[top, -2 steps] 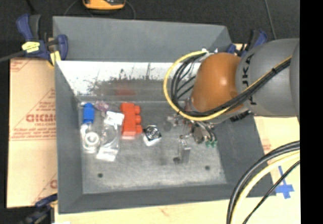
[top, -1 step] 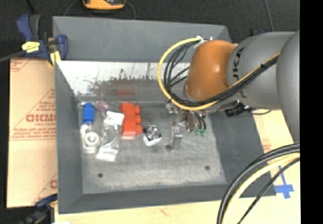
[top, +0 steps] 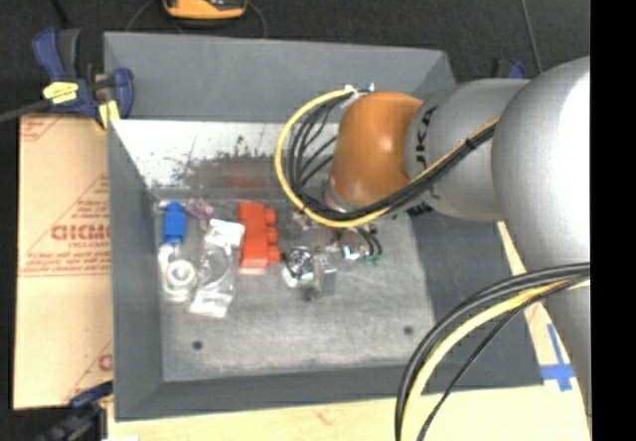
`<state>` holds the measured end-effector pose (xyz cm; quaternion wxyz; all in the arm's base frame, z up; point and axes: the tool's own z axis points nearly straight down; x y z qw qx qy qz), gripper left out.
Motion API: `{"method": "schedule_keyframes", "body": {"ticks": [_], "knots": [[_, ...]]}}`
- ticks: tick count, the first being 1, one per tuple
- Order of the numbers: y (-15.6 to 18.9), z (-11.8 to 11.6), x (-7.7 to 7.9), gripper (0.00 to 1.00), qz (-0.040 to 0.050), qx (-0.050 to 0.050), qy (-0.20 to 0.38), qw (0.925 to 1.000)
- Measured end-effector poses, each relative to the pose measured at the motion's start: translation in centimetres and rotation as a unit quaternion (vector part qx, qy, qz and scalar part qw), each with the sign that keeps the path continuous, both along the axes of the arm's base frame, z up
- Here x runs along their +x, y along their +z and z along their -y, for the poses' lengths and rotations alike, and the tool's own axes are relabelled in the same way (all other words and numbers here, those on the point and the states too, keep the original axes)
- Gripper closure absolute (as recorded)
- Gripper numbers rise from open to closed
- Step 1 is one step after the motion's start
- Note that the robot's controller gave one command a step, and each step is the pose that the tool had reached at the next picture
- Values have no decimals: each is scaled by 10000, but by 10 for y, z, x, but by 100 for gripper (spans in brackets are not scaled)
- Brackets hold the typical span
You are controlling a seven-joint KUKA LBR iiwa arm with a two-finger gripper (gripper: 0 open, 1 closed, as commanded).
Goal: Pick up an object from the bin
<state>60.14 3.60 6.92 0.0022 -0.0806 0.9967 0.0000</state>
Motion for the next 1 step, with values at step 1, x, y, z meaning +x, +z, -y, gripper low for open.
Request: {"method": "schedule_keyframes", "body": {"ticks": [1], "knots": [[2,0,1,100,16,-4,5,10000]]}}
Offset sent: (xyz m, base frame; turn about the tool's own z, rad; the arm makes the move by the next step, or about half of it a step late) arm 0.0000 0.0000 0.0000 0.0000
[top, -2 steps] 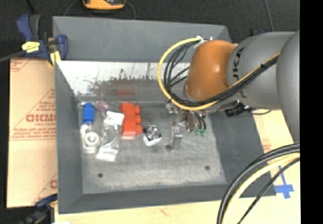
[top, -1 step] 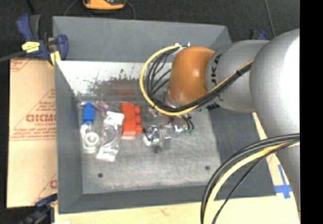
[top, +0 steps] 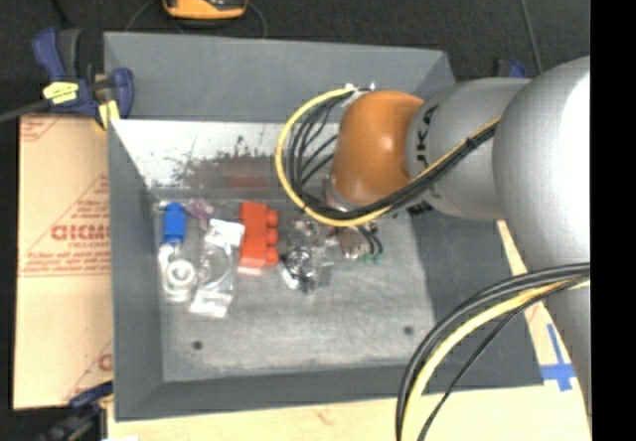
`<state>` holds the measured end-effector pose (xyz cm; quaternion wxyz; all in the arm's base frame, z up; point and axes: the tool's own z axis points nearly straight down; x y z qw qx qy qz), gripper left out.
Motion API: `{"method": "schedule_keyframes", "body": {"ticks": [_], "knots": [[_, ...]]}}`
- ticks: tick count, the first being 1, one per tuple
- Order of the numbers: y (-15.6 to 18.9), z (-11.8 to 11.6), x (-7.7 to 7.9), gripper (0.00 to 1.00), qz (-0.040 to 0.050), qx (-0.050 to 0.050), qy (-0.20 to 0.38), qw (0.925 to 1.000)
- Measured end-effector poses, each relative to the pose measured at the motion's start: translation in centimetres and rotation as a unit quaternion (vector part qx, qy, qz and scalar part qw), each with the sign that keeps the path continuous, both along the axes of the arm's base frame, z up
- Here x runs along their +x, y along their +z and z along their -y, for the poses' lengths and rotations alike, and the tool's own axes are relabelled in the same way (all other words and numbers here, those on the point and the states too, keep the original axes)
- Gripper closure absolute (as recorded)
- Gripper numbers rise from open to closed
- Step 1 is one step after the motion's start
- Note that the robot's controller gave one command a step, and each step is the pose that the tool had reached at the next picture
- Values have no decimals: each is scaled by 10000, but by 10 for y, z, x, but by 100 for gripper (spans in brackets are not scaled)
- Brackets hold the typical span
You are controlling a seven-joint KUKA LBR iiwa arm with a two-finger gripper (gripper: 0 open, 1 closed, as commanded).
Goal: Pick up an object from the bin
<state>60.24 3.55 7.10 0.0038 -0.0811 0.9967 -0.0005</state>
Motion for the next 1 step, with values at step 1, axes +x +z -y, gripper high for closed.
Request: {"method": "schedule_keyframes", "body": {"ticks": [1], "knots": [[191,16,22,100,34,-11,844,9964]]}}
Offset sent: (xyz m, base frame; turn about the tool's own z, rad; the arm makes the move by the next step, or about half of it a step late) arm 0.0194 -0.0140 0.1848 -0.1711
